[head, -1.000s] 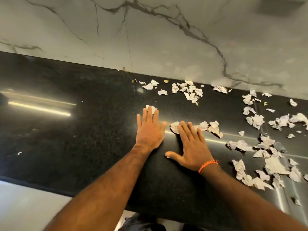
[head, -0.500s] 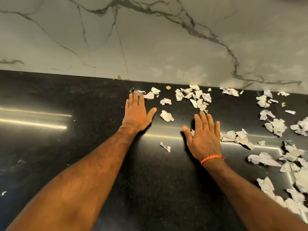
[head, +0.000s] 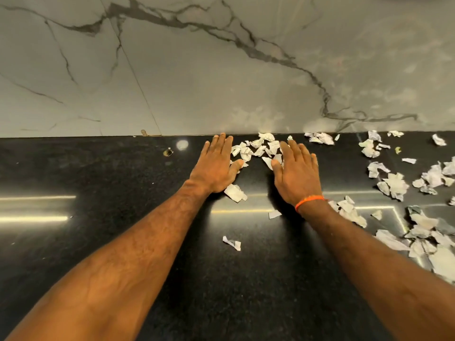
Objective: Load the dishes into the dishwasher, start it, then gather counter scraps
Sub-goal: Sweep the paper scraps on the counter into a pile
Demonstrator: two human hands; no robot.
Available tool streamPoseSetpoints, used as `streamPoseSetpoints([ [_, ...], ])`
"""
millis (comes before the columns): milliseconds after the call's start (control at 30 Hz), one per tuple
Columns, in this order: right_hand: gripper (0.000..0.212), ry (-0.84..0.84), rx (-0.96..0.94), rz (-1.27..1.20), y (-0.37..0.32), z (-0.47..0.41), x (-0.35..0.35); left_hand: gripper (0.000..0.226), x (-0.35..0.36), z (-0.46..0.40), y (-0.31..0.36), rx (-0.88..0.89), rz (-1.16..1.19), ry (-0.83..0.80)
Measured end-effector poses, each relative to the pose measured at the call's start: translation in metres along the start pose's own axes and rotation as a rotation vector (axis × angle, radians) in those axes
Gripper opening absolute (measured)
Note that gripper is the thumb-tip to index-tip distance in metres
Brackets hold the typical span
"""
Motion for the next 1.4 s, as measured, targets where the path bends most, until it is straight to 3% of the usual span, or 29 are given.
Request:
streamPoseSetpoints([
  [100, 0.058, -0.119, -0.097, -0.014, 0.005, -0.042, 0.015, 0.072, 0.007, -0.014, 0.026, 0.062, -0.006, -0.027],
  [233, 0.059, -0.294, -0.162, 0.056, 0.025, -0.069, 0.032, 0.058, 0.008, -0.003, 0.072, 0.254, 0.288, -0.064],
  [333, 0.049, -0.36, -0.201, 0.107, 0.034, -0.066, 0.028, 0.054, 0.0, 0.011, 0.06, 0.184, 0.319, 0.031],
  [500, 0.054, -0.188, -0.109, -0.06, 0.055, -0.032, -0.009, 0.069, 0.006, 0.019, 0.036, -0.001, 0.142, 0.021],
  [600, 0.049, -0.091, -0.158, -0.071, 0.033, -0.047, -0.018, 0.066, 0.001, 0.02, 0.034, -0.035, 0.175, 0.019],
  [700, 0.052, -0.216, -0.305, -0.039, -0.008, -0.066, 0.012, 0.063, -0.002, 0.036, 0.037, 0.021, 0.22, 0.029],
  [767, 0.051, -0.272, -0.283, 0.006, -0.015, -0.065, 0.031, 0.066, 0.0, 0.051, 0.042, 0.06, 0.209, 0.024],
  [967, 0.044, -0.176, -0.276, -0.025, 0.009, 0.0, 0.01, 0.081, 0.019, 0.079, 0.064, 0.098, -0.064, -0.033],
  [1100, 0.037, -0.144, -0.199, 0.08, 0.041, 0.039, -0.025, 0.074, 0.025, 0.088, 0.099, 0.239, 0.119, -0.074],
  [1200, 0.031, -0.019, -0.135, 0.175, 0.053, 0.049, -0.054, 0.072, 0.01, 0.07, 0.091, 0.117, 0.139, 0.014],
  [1267, 0.033, 0.0, -0.099, 0.151, 0.062, 0.047, -0.064, 0.08, 0.006, 0.049, 0.076, -0.042, 0.067, -0.016],
  [1333, 0.043, -0.094, -0.062, 0.133, 0.076, 0.042, -0.062, 0.085, 0.008, 0.03, 0.067, -0.147, 0.016, -0.074],
  [1400, 0.054, -0.233, -0.052, 0.135, 0.091, 0.038, -0.054, 0.086, 0.016, 0.019, 0.074, -0.141, -0.022, -0.123],
])
Point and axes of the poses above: each hand's wrist, its own z-axis away from the middle knuckle, its own x-axis out of the palm, y = z × x, the point moved 7 cm from there along -z, towards the middle knuckle, and after that the axes turned 4 degrees about y, right-handed, at the moved point
